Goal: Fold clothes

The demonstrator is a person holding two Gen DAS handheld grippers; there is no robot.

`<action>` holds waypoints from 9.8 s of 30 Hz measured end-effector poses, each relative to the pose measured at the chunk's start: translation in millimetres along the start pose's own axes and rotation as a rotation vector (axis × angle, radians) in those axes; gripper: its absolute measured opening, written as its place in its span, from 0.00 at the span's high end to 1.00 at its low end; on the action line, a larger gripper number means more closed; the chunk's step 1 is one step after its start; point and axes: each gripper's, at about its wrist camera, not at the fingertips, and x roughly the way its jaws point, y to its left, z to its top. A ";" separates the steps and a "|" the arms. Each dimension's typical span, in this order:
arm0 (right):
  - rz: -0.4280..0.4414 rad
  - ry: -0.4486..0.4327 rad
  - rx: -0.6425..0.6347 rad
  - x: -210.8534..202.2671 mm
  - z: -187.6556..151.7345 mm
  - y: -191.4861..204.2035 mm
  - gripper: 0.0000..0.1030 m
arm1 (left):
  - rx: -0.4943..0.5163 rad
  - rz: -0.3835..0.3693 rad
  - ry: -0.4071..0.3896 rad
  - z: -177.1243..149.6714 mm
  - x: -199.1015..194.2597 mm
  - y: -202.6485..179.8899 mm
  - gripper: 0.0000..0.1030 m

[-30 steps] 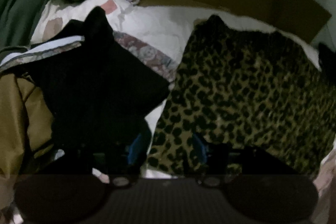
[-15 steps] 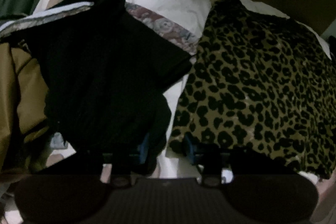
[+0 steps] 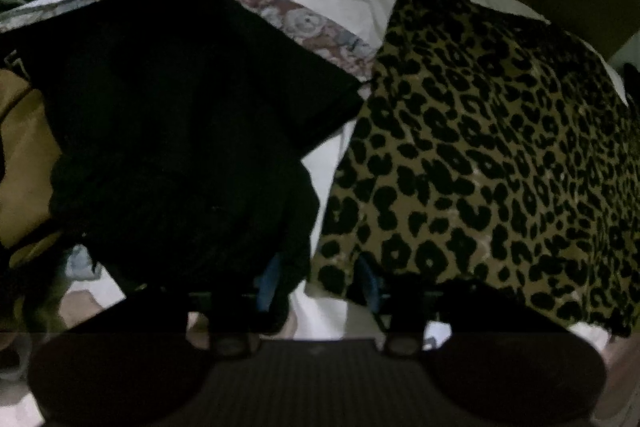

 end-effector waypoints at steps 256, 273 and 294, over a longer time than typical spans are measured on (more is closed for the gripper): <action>-0.156 -0.412 0.186 -20.0 55.0 -117.6 0.61 | 0.367 -0.282 -0.066 207.0 22.1 -383.4 0.65; -0.126 -0.289 0.003 47.6 91.6 -80.7 0.61 | 0.078 -0.214 -0.002 195.0 76.2 -369.2 0.67; -0.083 -0.105 -0.056 105.6 137.7 -66.1 0.79 | -0.012 -0.215 0.091 176.3 93.3 -343.0 0.66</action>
